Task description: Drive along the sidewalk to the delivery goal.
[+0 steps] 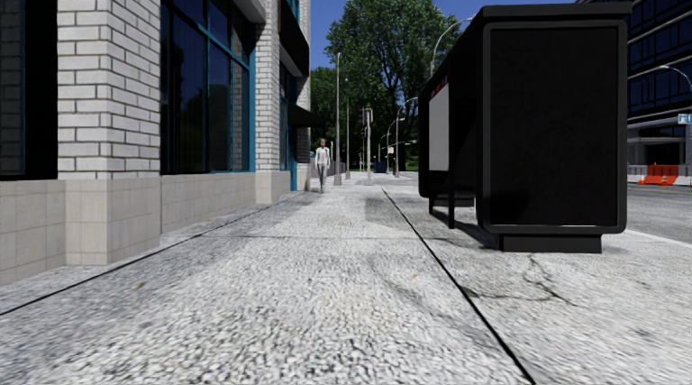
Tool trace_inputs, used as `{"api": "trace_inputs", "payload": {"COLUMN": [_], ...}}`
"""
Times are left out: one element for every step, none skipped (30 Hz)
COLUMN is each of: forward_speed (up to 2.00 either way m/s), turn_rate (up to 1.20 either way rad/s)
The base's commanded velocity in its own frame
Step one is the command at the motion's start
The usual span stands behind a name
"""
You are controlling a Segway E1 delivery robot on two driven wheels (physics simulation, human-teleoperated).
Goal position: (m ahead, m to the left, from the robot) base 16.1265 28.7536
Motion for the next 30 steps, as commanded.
{"api": "trace_inputs", "payload": {"forward_speed": [2.0,2.0,2.0,2.0,2.0,2.0,2.0,2.0,2.0,2.0,2.0,2.0,2.0,2.0,2.0,2.0,2.0,2.0,2.0,2.0,2.0,2.0,2.0,2.0,2.0,2.0,2.0,2.0,2.0,2.0], "turn_rate": [0.0,0.0,0.0,0.0,0.0,0.0,0.0,0.0,0.0,0.0,0.0,0.0,0.0,0.0,0.0,0.0,0.0,0.0,0.0,0.0,0.0,0.0,0.0,0.0,0.0,0.0,0.0,0.0,0.0,0.0]}}
